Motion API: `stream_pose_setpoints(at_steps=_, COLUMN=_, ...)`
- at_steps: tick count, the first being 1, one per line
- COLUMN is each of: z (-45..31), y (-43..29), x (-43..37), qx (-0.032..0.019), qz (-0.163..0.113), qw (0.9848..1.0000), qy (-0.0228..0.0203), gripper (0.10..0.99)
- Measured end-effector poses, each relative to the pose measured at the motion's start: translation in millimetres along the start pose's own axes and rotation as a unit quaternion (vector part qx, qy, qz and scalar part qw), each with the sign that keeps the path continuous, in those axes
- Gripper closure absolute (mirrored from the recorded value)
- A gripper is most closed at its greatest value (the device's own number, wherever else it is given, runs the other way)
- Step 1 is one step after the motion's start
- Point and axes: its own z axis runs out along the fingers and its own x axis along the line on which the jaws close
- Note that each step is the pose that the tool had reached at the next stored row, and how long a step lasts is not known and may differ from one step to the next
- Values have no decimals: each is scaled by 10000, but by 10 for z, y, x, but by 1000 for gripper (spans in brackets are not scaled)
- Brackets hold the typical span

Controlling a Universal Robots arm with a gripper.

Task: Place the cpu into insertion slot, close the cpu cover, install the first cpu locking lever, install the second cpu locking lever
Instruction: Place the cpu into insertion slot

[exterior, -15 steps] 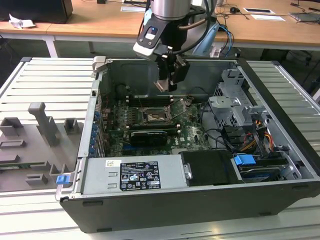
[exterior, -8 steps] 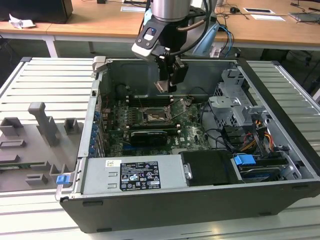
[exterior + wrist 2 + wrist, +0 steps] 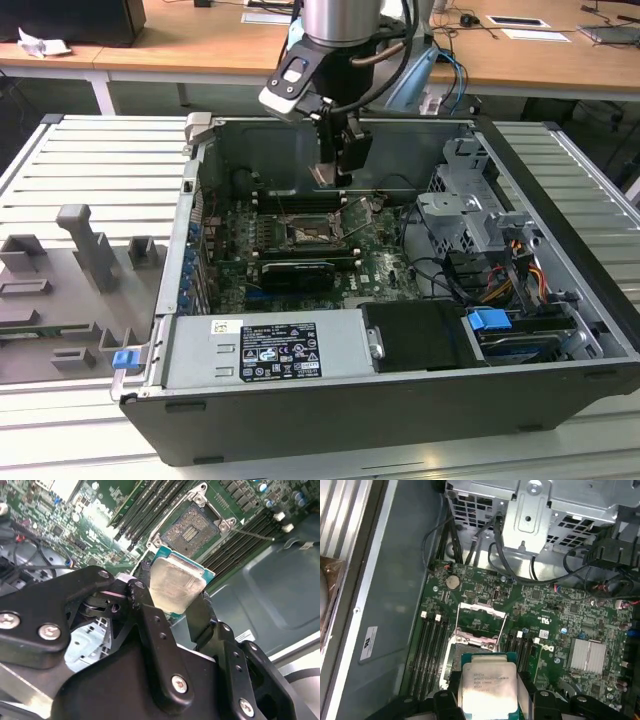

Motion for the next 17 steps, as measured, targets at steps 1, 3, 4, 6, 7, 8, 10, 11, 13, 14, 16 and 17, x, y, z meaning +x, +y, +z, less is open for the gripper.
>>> stream_pose_setpoints(at_steps=1, z=7, y=-1, x=0, qx=-2, qz=102, qw=9999, qy=-9, gripper=557)
stream_pose_setpoints(at_steps=3, z=22, y=-2, x=0, qx=-6, qz=314, qw=9995, qy=-28, gripper=557)
stream_pose_setpoints(at_steps=4, z=28, y=-2, x=0, qx=-8, qz=431, qw=9991, qy=-38, gripper=557)
stream_pose_setpoints(at_steps=6, z=35, y=-3, x=-1, qx=-11, qz=596, qw=9982, qy=-52, gripper=557)
stream_pose_setpoints(at_steps=7, z=37, y=-3, x=-1, qx=-13, qz=660, qw=9978, qy=-57, gripper=557)
stream_pose_setpoints(at_steps=8, z=40, y=-3, x=-1, qx=-15, qz=766, qw=9970, qy=-67, gripper=557)
stream_pose_setpoints(at_steps=10, z=44, y=-4, x=-1, qx=-18, qz=923, qw=9957, qy=-81, gripper=557)
stream_pose_setpoints(at_steps=11, z=46, y=-4, x=-1, qx=-18, qz=961, qw=9953, qy=-84, gripper=557)
stream_pose_setpoints(at_steps=13, z=49, y=-4, x=-1, qx=-21, qz=1065, qw=9943, qy=-93, gripper=557)
stream_pose_setpoints(at_steps=14, z=51, y=-4, x=-1, qx=-22, qz=1119, qw=9937, qy=-98, gripper=557)
stream_pose_setpoints(at_steps=16, z=55, y=-5, x=-1, qx=-23, qz=1190, qw=9928, qy=-104, gripper=557)
stream_pose_setpoints(at_steps=17, z=56, y=-5, x=-1, qx=-24, qz=1222, qw=9924, qy=-107, gripper=557)
